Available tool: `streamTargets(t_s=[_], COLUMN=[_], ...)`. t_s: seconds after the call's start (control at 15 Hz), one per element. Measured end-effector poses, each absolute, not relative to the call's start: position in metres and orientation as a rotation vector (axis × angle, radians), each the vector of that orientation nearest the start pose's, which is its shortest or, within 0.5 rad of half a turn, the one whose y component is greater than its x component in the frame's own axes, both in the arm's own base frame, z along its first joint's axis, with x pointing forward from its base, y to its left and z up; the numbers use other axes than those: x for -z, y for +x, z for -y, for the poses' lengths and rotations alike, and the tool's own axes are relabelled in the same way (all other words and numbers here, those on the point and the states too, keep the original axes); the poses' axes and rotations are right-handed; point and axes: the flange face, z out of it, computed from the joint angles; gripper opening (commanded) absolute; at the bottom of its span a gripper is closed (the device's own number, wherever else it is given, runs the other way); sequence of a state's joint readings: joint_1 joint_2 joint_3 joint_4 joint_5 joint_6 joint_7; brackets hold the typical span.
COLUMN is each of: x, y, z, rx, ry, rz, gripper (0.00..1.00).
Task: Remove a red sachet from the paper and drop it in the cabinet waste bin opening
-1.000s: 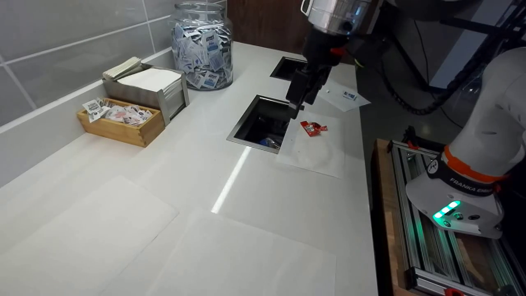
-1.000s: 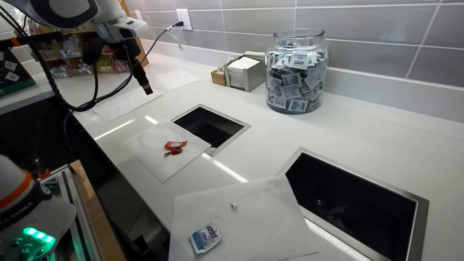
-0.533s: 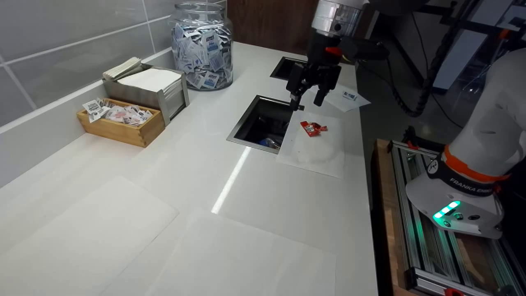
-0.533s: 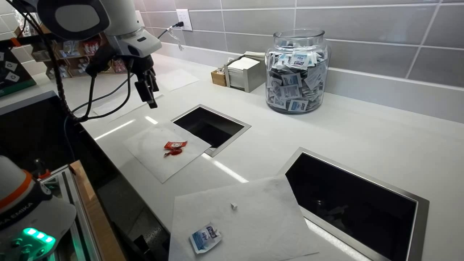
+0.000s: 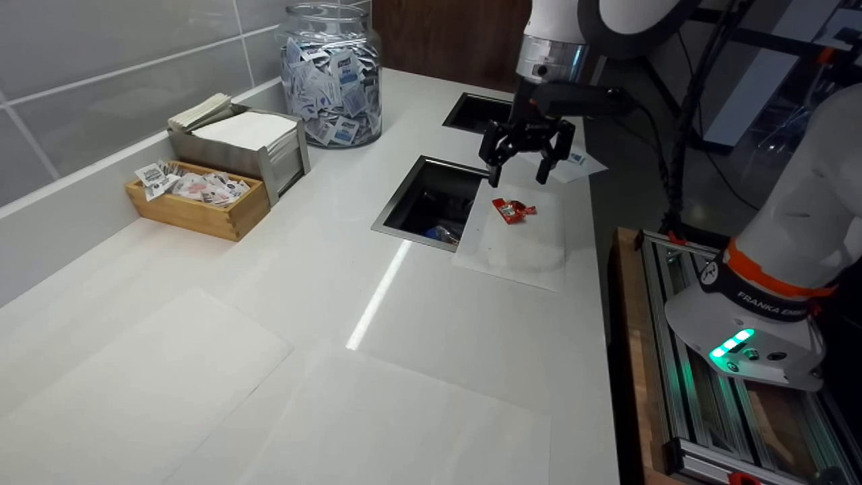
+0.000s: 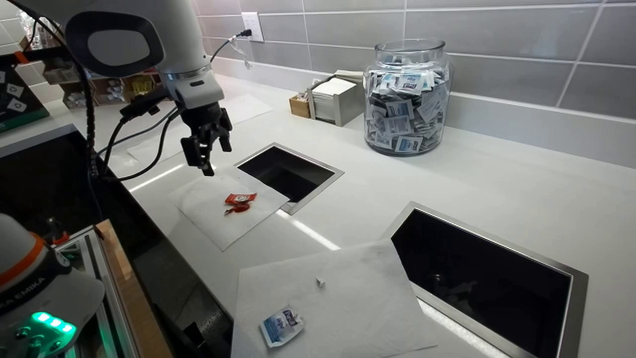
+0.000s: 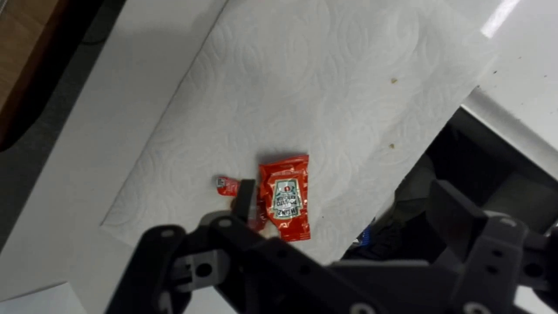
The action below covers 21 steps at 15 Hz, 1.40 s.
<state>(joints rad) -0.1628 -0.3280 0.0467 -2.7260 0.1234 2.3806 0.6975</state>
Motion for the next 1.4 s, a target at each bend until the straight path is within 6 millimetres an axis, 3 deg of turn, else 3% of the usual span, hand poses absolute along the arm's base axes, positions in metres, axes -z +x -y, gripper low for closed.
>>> streamTargets(t_s=[0.87, 1.13, 1.4], x=[-0.286, -0.275, -0.267], y=[0.369, 0.368, 0.367], z=[0.065, 0.066, 0.069], rx=[-0.187, -0.231, -0.256], ry=[-2.795, -2.810, -2.835], rz=[-1.426, -1.419, -1.407], gripper=[1.00, 0.93, 0.98])
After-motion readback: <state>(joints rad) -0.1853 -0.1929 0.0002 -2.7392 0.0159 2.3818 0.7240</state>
